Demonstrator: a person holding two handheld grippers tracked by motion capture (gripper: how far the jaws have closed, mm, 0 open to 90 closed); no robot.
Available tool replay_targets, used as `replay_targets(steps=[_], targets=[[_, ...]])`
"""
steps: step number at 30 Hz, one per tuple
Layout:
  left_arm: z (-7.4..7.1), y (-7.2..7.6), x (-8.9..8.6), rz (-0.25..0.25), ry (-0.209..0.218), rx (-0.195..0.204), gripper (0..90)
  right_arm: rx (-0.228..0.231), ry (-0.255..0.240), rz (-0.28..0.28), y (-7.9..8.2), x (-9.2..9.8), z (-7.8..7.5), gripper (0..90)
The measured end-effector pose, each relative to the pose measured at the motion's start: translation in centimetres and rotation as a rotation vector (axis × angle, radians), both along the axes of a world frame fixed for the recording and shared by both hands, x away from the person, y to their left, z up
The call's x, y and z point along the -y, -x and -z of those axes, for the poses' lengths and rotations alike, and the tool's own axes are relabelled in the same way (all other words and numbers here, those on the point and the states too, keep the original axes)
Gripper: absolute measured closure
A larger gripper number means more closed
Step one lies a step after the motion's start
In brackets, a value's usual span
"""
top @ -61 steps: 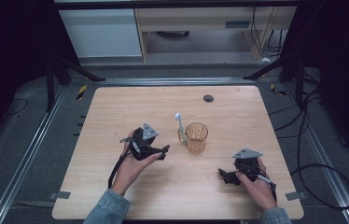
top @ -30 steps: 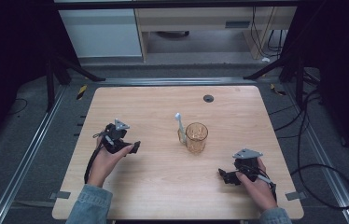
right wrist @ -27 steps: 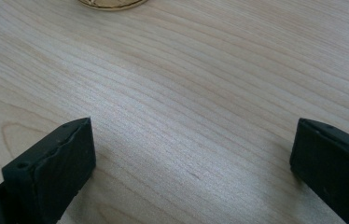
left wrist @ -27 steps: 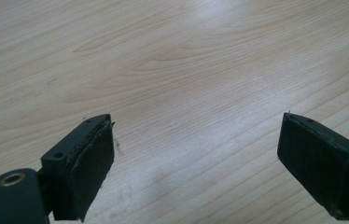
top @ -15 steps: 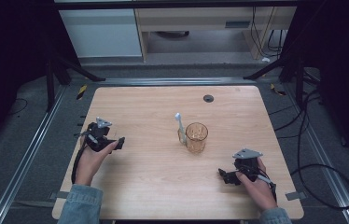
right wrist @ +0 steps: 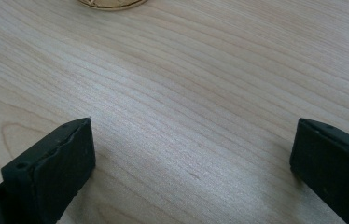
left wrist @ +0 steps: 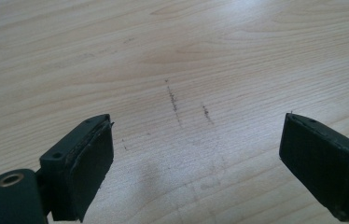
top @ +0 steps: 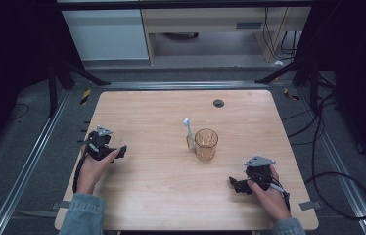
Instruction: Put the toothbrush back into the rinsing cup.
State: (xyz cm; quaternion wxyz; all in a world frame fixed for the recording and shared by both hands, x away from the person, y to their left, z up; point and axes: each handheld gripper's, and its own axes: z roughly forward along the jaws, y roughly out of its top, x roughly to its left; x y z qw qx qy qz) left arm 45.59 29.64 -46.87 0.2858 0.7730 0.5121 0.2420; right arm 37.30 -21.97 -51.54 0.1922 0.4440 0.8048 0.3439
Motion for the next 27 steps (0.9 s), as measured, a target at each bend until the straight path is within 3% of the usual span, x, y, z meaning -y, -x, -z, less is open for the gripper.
replay_targets(steps=[11, 27], targets=[[1.6, -0.7, -1.0, -0.035, 0.036, 0.01, 8.4, -0.002, -0.001, 0.002, 0.0, 0.0, 0.0, 0.4], [3.1, -1.2, -0.4, -0.009, 0.033, 0.022, 6.9, 0.0, 0.0, 0.0, 0.0, 0.0, 0.0, 0.4]])
